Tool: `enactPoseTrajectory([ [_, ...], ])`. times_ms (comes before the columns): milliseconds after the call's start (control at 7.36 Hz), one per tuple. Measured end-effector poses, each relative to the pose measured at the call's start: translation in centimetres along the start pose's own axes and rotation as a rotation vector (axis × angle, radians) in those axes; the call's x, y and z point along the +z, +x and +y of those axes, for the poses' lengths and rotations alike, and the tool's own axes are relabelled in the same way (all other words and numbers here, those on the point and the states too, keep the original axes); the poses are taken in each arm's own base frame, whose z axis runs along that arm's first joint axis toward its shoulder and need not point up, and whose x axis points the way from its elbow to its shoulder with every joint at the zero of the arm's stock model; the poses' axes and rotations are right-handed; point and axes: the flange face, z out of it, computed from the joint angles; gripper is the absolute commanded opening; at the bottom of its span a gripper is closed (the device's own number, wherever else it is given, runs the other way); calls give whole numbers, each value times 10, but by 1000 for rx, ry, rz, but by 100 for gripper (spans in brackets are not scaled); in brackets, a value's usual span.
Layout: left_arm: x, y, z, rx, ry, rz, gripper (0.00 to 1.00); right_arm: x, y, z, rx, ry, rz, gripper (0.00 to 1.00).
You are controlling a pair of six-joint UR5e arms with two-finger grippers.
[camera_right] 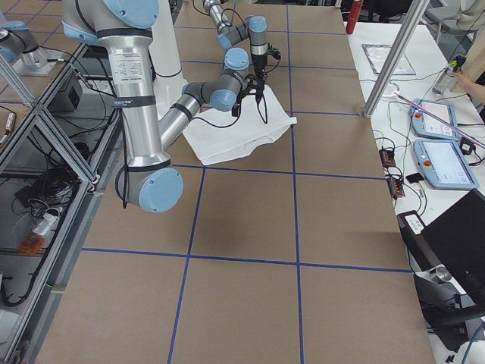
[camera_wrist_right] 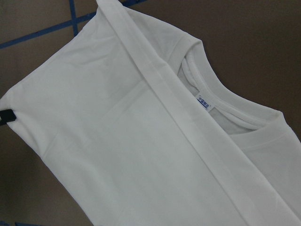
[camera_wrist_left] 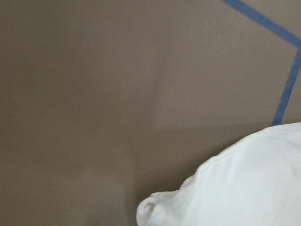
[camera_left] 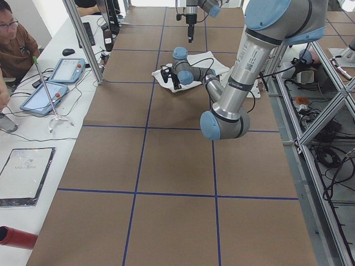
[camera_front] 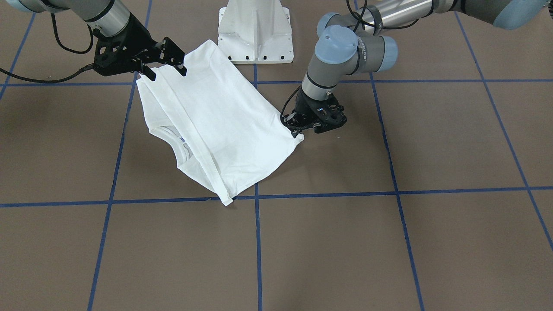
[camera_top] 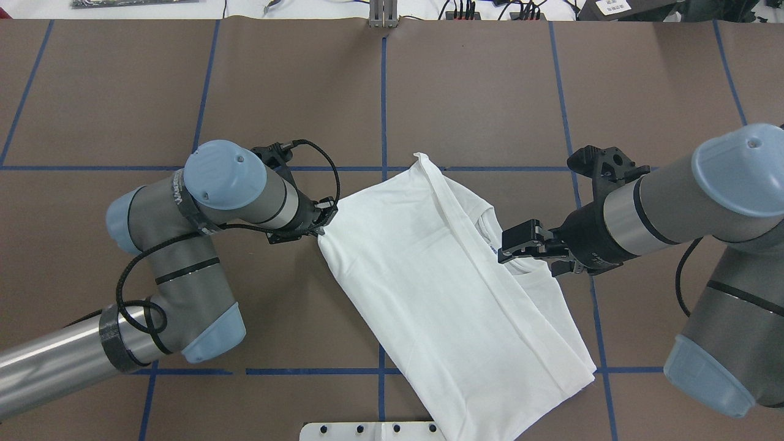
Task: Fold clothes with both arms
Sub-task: 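Pull the shirt corner with the left gripper away from the robot to straighten it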
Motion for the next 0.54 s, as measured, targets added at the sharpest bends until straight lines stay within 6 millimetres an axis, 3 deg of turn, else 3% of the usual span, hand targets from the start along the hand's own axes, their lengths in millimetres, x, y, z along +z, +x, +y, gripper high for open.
enactPoseTrajectory([
  [272, -1, -4, -56, 13, 67, -28, 0, 9, 4, -4, 8, 6, 18, 100],
  [543, -5, 14, -103, 30, 151, -33, 0, 15, 6, -7, 11, 15, 30, 100],
])
